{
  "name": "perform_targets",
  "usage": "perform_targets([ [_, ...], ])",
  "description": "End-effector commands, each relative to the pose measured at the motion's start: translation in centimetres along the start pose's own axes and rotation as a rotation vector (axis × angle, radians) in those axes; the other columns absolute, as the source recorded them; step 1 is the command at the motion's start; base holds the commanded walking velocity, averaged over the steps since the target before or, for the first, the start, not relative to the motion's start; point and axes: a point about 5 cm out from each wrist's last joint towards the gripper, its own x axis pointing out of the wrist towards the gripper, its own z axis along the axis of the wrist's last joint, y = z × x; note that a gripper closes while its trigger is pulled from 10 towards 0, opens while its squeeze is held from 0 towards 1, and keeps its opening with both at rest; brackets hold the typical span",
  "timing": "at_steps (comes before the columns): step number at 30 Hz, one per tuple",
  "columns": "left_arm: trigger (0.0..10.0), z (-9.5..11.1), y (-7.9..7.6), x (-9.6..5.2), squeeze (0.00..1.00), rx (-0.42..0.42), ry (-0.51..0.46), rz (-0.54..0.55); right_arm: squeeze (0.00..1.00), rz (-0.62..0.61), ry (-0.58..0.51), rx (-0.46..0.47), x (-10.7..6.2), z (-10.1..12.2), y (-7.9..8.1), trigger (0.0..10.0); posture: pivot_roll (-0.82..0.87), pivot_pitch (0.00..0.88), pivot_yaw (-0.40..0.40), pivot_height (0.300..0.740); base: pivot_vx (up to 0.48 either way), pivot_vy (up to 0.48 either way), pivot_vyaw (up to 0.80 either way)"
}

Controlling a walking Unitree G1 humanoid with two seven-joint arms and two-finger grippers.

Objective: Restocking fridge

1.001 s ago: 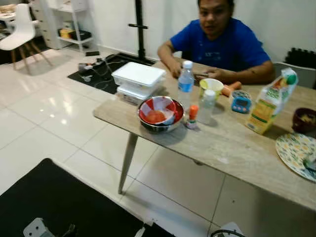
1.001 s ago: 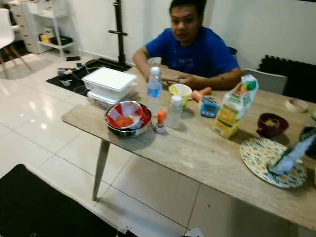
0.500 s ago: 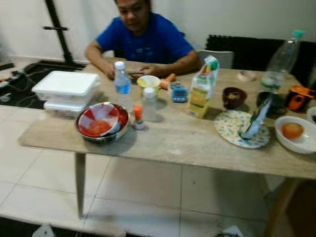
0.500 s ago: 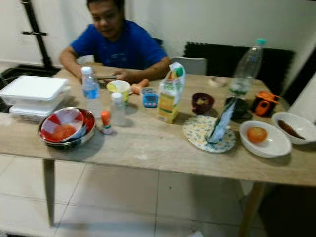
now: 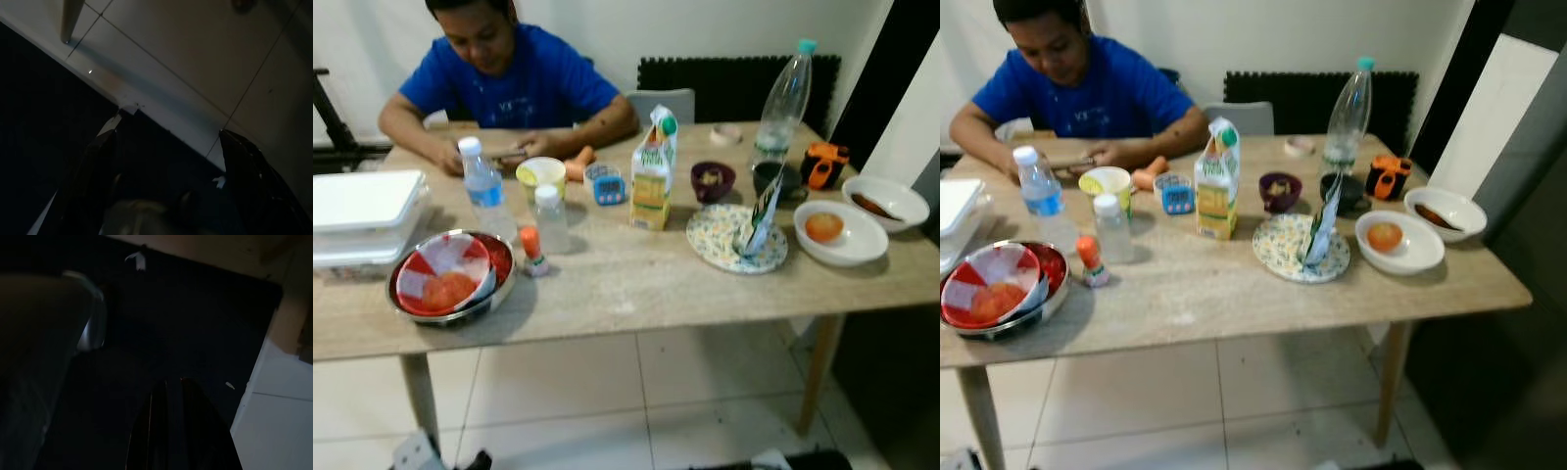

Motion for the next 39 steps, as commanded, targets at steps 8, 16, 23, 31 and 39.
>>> perform_targets([
  [8, 10.0, -1.4, 0.1, -0.3, 0.0, 0.009, 0.055, -0.017, 0.0, -0.003, -0.002, 0.005, -0.1, -0.5, -0.1, 10.0, -0.01, 0.033, -0.011, 0.74, 0.0, 0.0, -0.59],
  [16, 10.0, -2.5, -0.4, -0.4, 0.0, 0.076, 0.109, -0.025, 0.0, 0.001, -0.009, -0.01, -0.1, -0.3, -0.1, 10.0, -0.01, 0.035, -0.013, 0.74, 0.0, -0.293, 0.0],
  [23, 10.0, -2.7, -0.2, -0.4, 0.0, 0.113, 0.119, -0.004, 0.0, 0.001, -0.015, -0.011, -0.1, -0.2, -0.2, 10.0, -0.01, 0.031, -0.015, 0.74, 0.0, -0.087, 0.0],
  [31, 10.0, -0.9, 3.1, -1.0, 0.0, -0.037, 0.017, 0.167, 0.0, 0.0, -0.018, -0.016, -0.1, -0.1, -0.3, 10.0, -0.01, 0.027, -0.011, 0.74, 0.0, 0.0, 0.0],
  [39, 10.0, 3.2, 9.5, -3.4, 0.0, -0.399, -0.248, 0.487, 0.0, 0.014, -0.02, -0.023, 0.0, -0.1, 0.2, 10.0, 0.0, 0.024, -0.016, 0.74, 0.0, 0.0, 0.0],
])
